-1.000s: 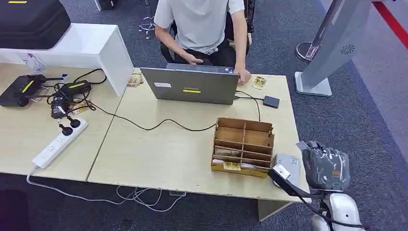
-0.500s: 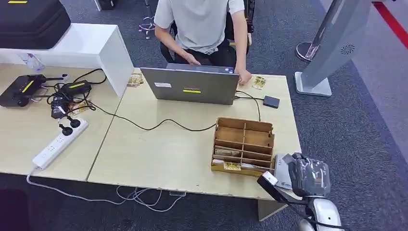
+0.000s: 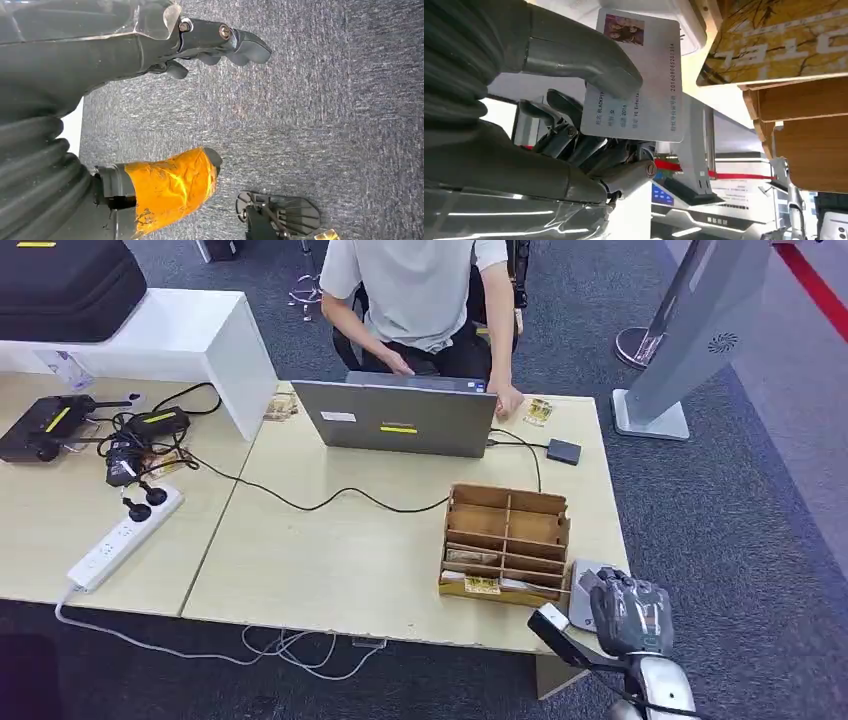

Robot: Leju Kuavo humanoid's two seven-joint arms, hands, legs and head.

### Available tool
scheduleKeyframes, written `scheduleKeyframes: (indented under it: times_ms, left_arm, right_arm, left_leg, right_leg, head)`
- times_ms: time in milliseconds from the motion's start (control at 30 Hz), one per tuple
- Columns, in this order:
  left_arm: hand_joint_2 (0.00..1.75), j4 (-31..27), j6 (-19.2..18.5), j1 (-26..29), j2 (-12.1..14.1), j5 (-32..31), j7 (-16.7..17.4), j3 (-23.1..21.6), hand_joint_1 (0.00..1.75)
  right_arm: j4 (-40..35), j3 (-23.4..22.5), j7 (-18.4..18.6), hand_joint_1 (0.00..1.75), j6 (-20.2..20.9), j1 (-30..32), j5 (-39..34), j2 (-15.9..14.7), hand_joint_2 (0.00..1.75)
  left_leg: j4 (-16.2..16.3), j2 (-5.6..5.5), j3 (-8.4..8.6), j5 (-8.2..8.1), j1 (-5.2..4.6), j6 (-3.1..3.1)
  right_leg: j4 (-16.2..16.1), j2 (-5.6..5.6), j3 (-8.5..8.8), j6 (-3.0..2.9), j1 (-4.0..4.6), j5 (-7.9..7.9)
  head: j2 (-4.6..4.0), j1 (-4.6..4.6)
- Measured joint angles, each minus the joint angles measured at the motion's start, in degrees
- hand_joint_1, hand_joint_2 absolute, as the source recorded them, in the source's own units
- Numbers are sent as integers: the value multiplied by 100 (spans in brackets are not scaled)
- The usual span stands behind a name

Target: Pass the card to the sensor for recognition and then transmit it.

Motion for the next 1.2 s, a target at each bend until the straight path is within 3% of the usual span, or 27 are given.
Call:
scheduleKeyframes:
  times_ms: [833, 1033, 1200]
  left_arm:
    - [175, 0, -35, 1, 2, -120, 2, 0, 0]
    - [175, 0, -98, 0, 4, -229, -68, -4, 0]
    - [175, 0, -195, -2, 2, -243, -166, -7, 0]
  right_arm:
    - [-73, -13, 63, 175, 66, -261, 125, 37, 175]
    - [-750, 217, 251, 175, 523, -1179, 42, 42, 175]
    - [-848, 689, 534, 175, 831, -2236, 197, 42, 175]
  left_leg:
    - [0, 1, -6, 0, -1, 0]
    - [0, 14, 2, 7, -2, -3]
    - [1, 14, 6, 8, -2, -4]
  right_leg:
    - [4, 0, 0, 0, -1, 1]
    - [6, 11, 2, -1, -1, 8]
    - [10, 13, 2, -2, 0, 8]
  head:
    - [0, -2]
    - [0, 0]
    - [0, 0]
